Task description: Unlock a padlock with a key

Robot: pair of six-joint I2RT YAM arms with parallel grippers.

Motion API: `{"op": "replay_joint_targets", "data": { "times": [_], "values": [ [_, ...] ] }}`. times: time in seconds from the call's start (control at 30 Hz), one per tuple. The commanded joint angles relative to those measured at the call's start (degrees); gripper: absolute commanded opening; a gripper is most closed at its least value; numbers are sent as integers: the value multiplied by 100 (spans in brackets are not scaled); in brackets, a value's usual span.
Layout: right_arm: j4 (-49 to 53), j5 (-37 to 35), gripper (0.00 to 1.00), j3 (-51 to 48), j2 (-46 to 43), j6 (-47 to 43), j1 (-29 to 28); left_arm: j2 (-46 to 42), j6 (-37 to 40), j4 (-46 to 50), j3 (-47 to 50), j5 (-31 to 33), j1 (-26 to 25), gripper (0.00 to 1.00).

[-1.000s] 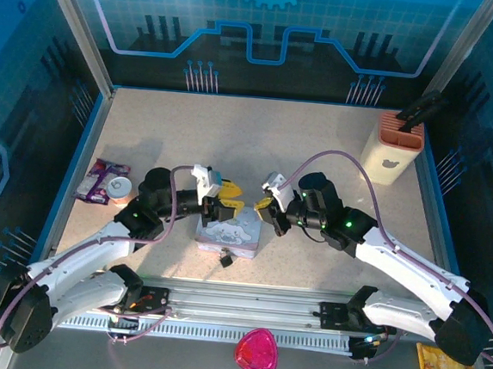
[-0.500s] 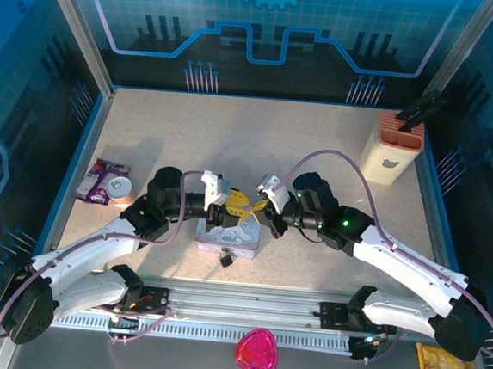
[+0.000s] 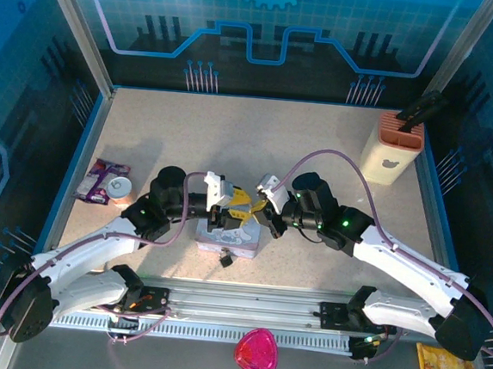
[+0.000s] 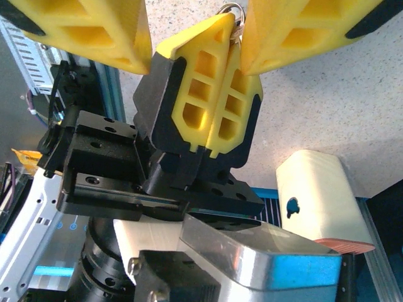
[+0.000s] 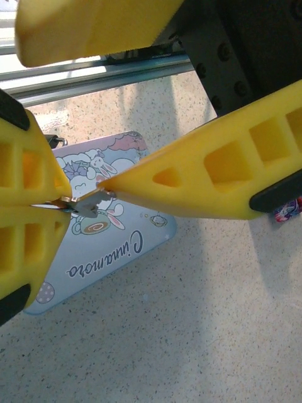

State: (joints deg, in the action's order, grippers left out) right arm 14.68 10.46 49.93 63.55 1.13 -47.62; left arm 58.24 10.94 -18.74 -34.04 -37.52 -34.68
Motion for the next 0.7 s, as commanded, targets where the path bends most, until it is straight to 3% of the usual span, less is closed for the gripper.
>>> {"op": "replay_joint_targets", "data": {
  "times": [0.0,0.17,0.53,0.67],
  "values": [
    [42,67,0,175,-31,-137,-135,-75,135,-41,7,388,4,43],
    [54,-33,0,148,-36,-174,-134,-210,128,-127,136,566,31,41],
    [66,-48,0,157,-2,-215,-139,-258,51,-298,196,614,77,50],
    [31,-53,0,131,-40,-218,-138,-184,62,-198,137,560,92,47]
  ]
}}
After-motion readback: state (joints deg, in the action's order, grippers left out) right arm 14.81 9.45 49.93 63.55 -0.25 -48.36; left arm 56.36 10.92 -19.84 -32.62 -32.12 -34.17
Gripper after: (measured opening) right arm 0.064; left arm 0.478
